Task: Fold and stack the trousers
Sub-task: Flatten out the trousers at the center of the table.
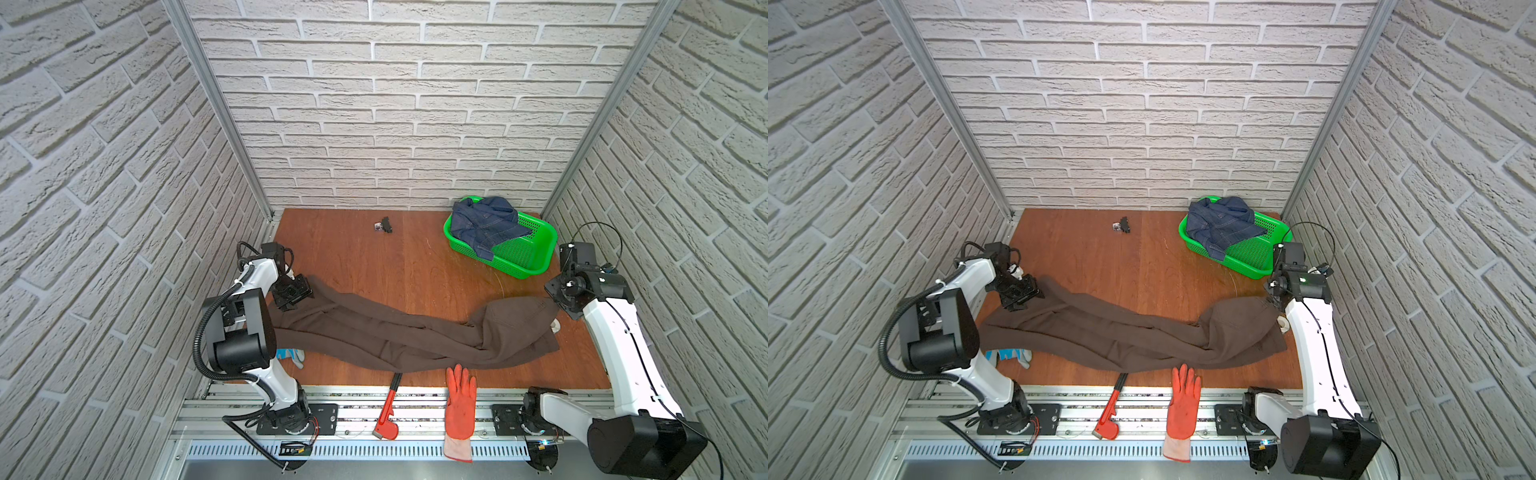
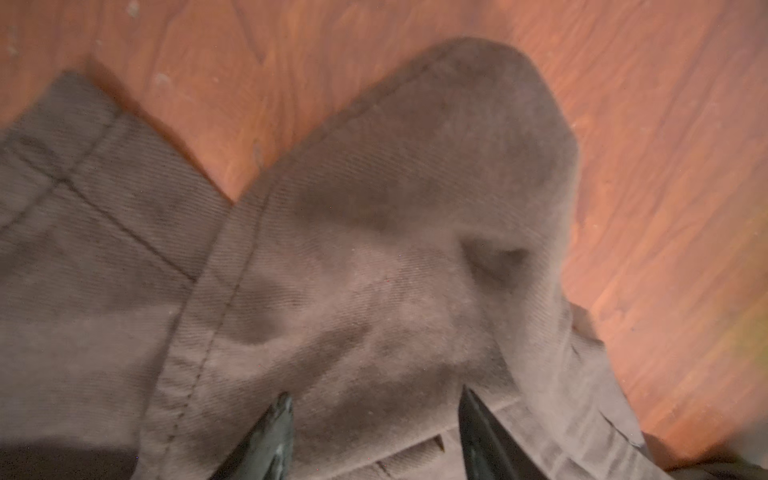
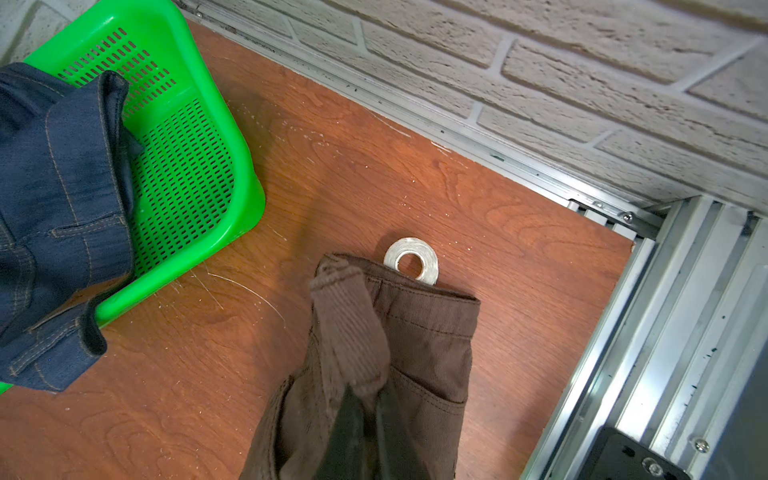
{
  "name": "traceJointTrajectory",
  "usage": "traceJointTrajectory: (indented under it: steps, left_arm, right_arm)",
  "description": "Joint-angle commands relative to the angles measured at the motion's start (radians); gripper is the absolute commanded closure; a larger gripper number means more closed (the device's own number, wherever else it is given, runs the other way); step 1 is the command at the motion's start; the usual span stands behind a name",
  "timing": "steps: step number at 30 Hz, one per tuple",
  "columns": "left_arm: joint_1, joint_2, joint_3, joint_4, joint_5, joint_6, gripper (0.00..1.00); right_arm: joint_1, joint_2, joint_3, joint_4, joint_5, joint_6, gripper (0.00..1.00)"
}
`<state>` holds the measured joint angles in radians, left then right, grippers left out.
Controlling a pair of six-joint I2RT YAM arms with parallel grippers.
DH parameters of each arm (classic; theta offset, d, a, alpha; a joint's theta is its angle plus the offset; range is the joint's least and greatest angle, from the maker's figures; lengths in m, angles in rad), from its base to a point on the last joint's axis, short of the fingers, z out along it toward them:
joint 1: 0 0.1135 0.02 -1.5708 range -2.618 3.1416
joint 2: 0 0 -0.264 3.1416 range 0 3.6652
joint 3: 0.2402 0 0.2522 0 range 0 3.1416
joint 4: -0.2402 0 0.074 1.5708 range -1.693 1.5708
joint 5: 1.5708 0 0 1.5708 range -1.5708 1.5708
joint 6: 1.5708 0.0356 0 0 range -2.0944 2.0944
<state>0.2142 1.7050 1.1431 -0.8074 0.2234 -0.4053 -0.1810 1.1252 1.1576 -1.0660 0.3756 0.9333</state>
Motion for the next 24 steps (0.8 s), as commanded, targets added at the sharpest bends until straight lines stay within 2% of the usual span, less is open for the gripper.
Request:
traceJointTrajectory:
  steps: [1,3,10,12,18,24]
  left_arm:
    - [-0.010,0.043,0.005,0.005,-0.064,-0.010,0.36]
    - [-0.020,0.059,0.010,0.014,-0.077,-0.021,0.38]
    - [-0.038,0.134,0.035,0.038,-0.152,-0.033,0.51]
    - [-0.038,0.157,0.044,0.057,-0.153,-0.041,0.60]
    - [-0.037,0.185,0.081,0.092,-0.150,-0.044,0.99]
    - [-0.034,0.036,0.115,0.068,-0.179,-0.040,1.00]
  right_arm:
    - [-0.007,-0.017,-0.026,0.052,-0.020,-0.007,0.94]
    - [-0.007,-0.013,-0.034,0.060,-0.031,-0.007,0.95]
    - [-0.009,-0.015,-0.045,0.070,-0.054,-0.019,0.95]
    - [-0.009,-0.019,-0.048,0.072,-0.055,-0.019,0.95]
    - [-0.009,-0.029,-0.043,0.069,-0.062,-0.027,0.95]
    - [-0.011,-0.038,-0.026,0.057,-0.061,-0.031,0.94]
